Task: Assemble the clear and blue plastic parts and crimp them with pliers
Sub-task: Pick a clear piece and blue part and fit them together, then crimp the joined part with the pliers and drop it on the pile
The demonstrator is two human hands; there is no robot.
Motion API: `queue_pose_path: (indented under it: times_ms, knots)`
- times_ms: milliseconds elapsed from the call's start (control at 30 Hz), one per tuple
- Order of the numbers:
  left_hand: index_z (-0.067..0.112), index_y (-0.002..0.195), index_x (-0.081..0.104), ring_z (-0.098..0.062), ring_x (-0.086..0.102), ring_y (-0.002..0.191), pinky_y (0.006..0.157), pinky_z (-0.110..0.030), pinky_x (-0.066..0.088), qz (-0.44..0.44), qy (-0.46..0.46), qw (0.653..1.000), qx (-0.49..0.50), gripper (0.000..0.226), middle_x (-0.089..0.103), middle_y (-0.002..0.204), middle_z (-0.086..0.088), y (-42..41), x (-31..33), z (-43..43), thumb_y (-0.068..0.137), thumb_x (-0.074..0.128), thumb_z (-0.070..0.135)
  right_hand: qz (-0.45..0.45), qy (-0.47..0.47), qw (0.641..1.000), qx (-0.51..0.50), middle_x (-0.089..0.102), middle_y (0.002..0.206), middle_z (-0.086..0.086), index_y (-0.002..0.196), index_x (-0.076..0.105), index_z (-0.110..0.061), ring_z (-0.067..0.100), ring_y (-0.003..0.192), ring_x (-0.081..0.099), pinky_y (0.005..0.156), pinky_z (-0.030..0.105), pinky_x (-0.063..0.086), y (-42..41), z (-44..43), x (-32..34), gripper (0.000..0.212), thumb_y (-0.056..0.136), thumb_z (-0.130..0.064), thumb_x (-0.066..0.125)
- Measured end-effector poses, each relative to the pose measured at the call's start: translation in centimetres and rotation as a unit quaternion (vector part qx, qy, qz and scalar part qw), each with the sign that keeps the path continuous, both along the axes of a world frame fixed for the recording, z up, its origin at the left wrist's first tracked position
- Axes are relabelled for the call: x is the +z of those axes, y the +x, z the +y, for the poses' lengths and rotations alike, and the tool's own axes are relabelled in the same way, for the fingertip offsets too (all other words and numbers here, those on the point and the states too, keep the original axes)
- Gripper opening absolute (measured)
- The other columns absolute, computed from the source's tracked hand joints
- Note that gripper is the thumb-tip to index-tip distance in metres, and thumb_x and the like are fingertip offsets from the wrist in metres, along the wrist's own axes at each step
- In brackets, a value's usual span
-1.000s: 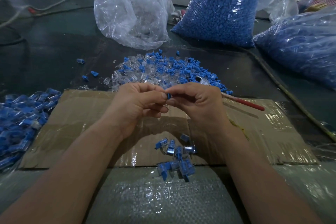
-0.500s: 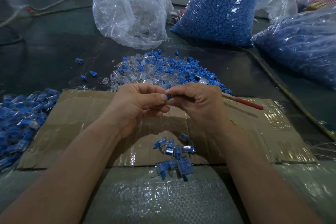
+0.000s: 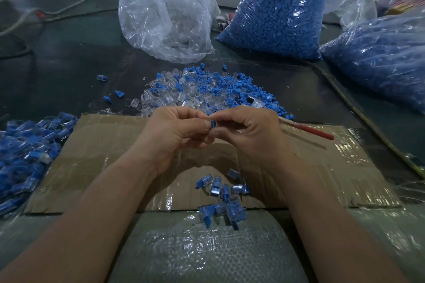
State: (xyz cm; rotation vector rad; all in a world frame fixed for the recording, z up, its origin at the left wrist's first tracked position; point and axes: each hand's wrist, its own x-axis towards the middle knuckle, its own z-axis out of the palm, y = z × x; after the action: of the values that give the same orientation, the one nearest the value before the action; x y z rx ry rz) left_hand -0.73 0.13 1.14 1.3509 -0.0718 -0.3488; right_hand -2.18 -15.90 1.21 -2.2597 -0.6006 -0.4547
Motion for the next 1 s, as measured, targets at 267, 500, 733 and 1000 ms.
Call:
queue_pose_path:
  times_ms: [267,500,733,1000]
  knots:
    - [0.004,0.071,0.062,-0.015,0.061,0.051,0.047,-0.02,0.052,0.007,-0.017,0.999,0.045,0.008,0.063,0.054,-0.007,0.3,-0.2,0.0,0.071,0.064,-0.003,0.1,-0.088,0.962,-0.239,0.056,0.128,-0.001,0.126,0.054,-0.02,0.009,0.113,0.048,0.09,0.022,0.031,1.1,-3.9,1.2,0.058,0.074,-0.041,0.071]
    - [0.003,0.074,0.06,-0.015,0.065,0.053,0.048,-0.018,0.052,-0.007,-0.038,0.998,0.054,0.009,0.064,0.056,-0.005,0.5,-0.3,0.1,0.066,0.064,0.0,0.311,-0.238,0.877,-0.277,0.031,0.149,0.004,0.144,0.026,-0.021,0.025,0.132,0.033,0.109,0.043,0.028,1.2,-6.6,1.2,0.104,0.059,-0.062,0.071]
    - [0.003,0.076,0.06,-0.015,0.066,0.055,0.048,-0.018,0.051,-0.017,-0.041,0.998,0.05,0.019,0.065,0.057,-0.005,0.6,-0.5,0.2,0.058,0.064,0.008,0.351,-0.234,0.86,-0.288,0.042,0.131,0.006,0.136,0.04,-0.017,0.021,0.113,0.04,0.086,0.032,0.035,1.3,-6.8,1.1,0.093,0.059,-0.052,0.079]
    - [0.002,0.077,0.059,-0.015,0.066,0.056,0.049,-0.018,0.052,-0.016,-0.048,0.998,0.043,0.018,0.065,0.058,-0.006,0.8,-0.9,0.3,0.06,0.062,0.006,0.272,-0.186,0.897,-0.295,0.062,0.097,0.003,0.103,0.066,-0.015,0.018,0.084,0.051,0.072,0.032,0.043,0.9,-5.9,1.6,0.044,0.063,-0.03,0.079]
